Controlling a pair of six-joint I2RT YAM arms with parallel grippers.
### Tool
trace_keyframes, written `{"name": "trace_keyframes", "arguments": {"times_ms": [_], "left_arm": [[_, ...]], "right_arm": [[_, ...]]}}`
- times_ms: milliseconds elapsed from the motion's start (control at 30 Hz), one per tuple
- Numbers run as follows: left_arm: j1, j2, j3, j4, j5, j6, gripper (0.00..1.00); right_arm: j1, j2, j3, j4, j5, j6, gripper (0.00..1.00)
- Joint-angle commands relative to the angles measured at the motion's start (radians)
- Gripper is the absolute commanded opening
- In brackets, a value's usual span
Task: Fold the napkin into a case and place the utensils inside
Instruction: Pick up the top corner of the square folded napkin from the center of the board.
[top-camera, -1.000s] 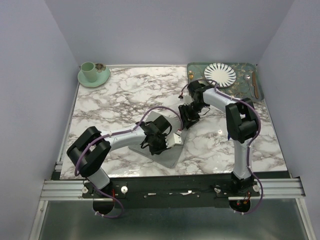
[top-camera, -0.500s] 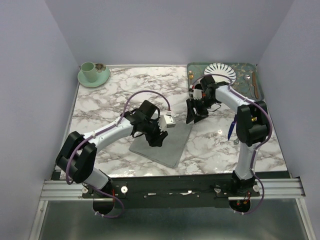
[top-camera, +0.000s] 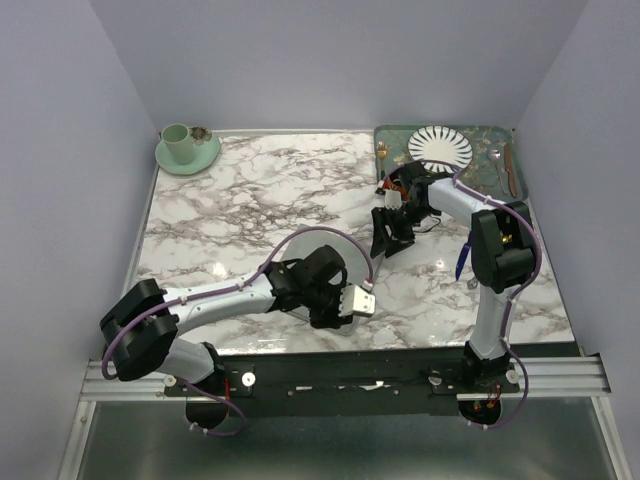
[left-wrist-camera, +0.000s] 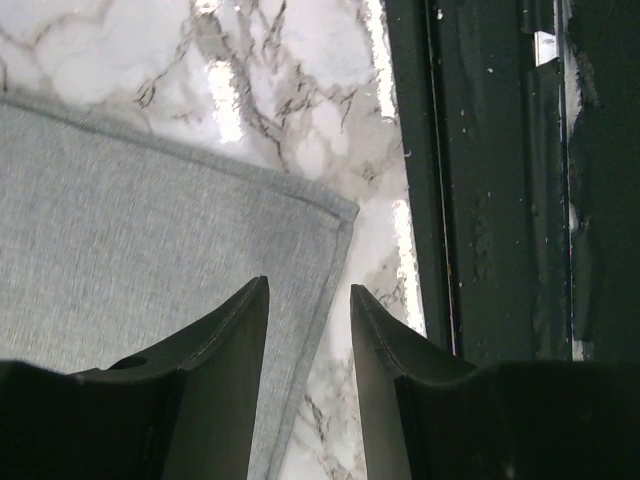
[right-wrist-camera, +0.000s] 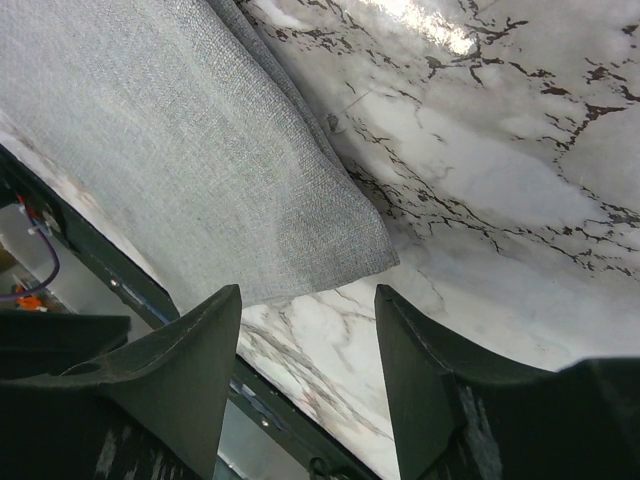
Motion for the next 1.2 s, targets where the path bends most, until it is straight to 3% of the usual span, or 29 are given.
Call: {"name": "trace_keyframes", "arguments": {"times_ms": [0,233,533,733,867,967,1100,1167], "left_arm": [[-0.084,0.041,-0.019,0.089,-0.104,0.037,0.49],[-0.116,0.105,-0.013,0.109,-0.125,0.061,0.47],[-0.116,0.142,-0.025,0.135,-0.131,0.079,0.37],[-0.116,0.131,-0.020,0.130,-0.128,0.074,0.26],[-0.113,0.136,-0.019,0.127,-0.128,0.079,0.11],[-0.112,0.138,-0.019,0.126,-0.125,0.084,0.05],[-0.112,0.144,-0.016,0.118,-0.114,0.091,0.05],[-0.112,0.151,-0.017,0.120,-0.116,0.091,0.11]], "right_arm": [[0.003,-0.023,-0.018,0.023,-0.023,0.031,0.64],[0.000,-0.021,-0.025,0.026,-0.026,0.031,0.64],[0.000,-0.025,-0.031,0.024,-0.034,0.026,0.64],[-0.002,-0.025,-0.033,0.023,-0.037,0.025,0.64],[-0.002,-0.020,-0.024,0.017,-0.037,0.025,0.64],[-0.002,-0.021,-0.024,0.015,-0.036,0.023,0.64],[-0.002,-0.020,-0.022,0.011,-0.030,0.019,0.64],[-0.002,-0.015,-0.022,0.009,-0.028,0.017,0.64]]}}
